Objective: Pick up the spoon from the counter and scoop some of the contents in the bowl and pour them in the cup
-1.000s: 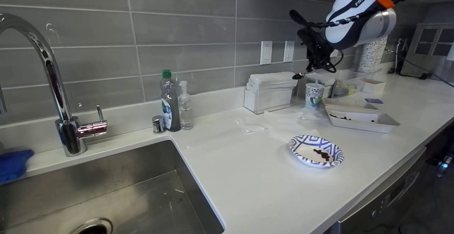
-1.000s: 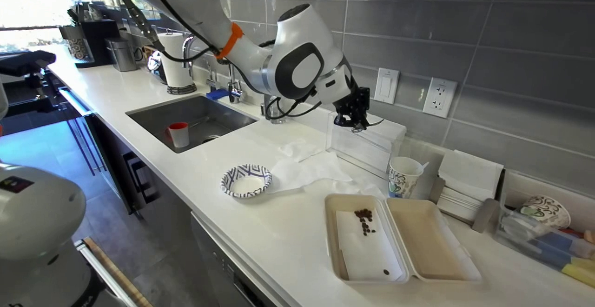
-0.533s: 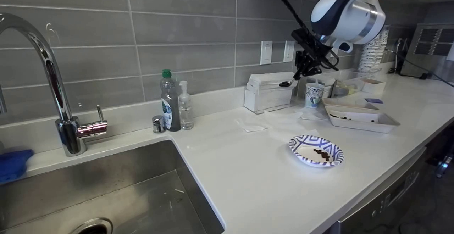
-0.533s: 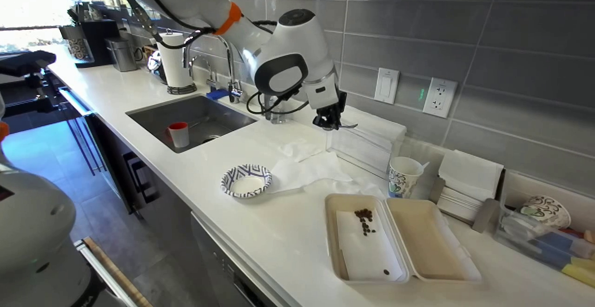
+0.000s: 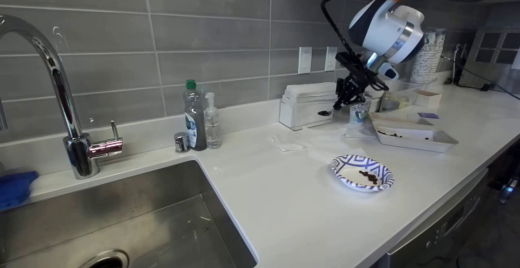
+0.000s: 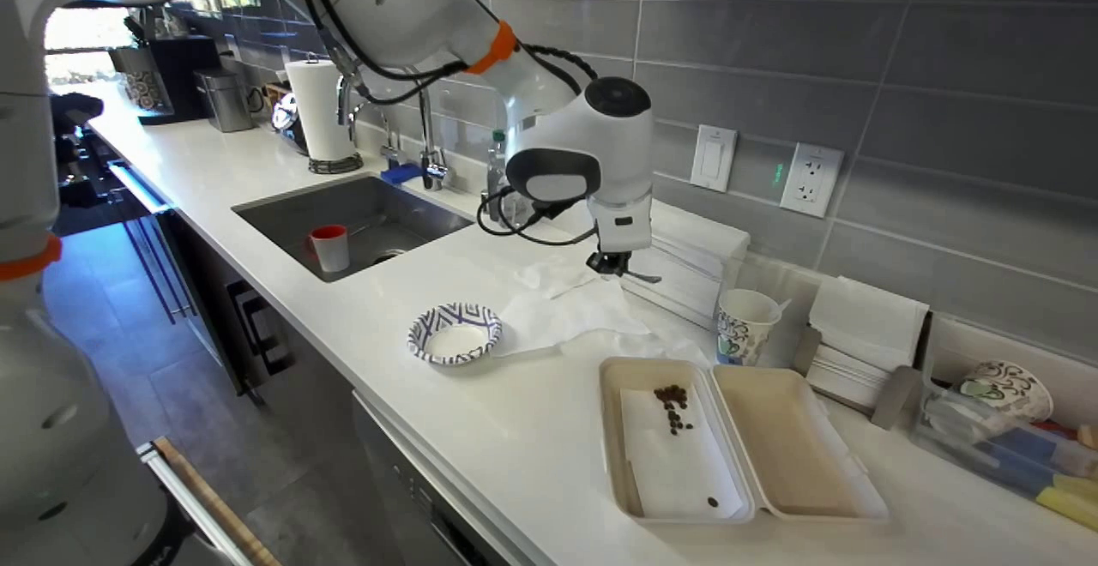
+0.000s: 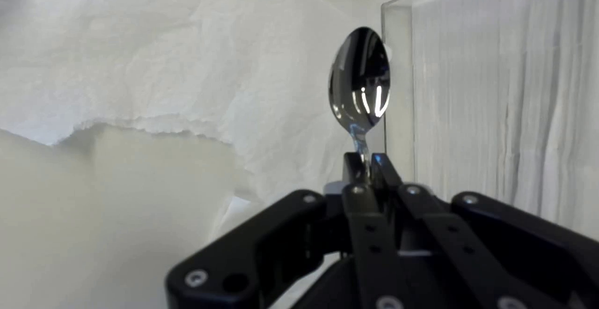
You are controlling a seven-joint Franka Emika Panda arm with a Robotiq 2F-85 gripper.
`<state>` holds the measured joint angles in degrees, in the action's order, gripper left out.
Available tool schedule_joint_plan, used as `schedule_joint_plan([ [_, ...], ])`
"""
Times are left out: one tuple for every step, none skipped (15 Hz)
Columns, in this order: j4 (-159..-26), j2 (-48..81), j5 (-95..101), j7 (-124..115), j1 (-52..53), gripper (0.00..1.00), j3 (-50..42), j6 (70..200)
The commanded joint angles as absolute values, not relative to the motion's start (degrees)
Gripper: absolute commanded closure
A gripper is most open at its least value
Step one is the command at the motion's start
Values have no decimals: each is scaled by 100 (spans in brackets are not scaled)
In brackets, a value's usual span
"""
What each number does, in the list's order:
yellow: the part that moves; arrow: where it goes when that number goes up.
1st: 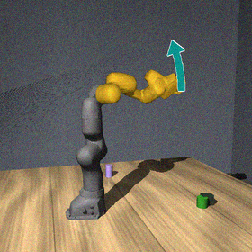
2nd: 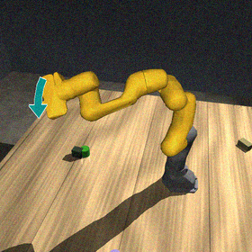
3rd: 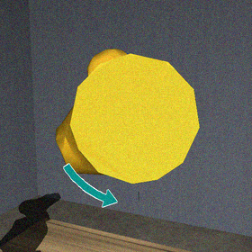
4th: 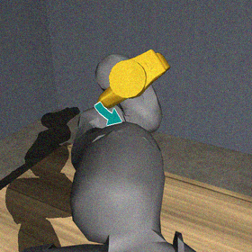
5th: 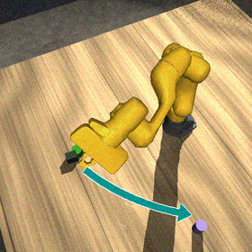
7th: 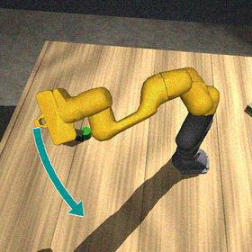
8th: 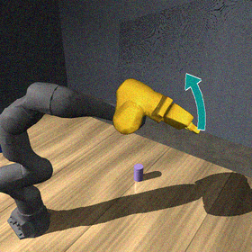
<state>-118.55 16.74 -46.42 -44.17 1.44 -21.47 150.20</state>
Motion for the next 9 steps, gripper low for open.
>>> schedule_joint_plan([
  [-11185, 2260, -5115, -3781, -695, 98, -1328, 14659],
  [-11051, 2382, -5138, -3678, -816, 98, -1205, 14585],
  [-10940, 2494, -5066, -3692, -881, 98, -1141, 14516],
  [-10839, 2589, -4995, -3700, -941, 98, -1084, 14412],
  [-10745, 2672, -4952, -3705, -995, 98, -1037, 14282],
  [-10660, 2757, -4880, -3737, -1016, 98, -1024, 14166],
  [-10573, 2826, -4862, -3711, -1058, 98, -989, 13988],
  [-10503, 2900, -4847, -3705, -1075, 98, -975, 13881],
  [-10420, 2975, -4835, -3709, -1098, 98, -963, 13731],
])
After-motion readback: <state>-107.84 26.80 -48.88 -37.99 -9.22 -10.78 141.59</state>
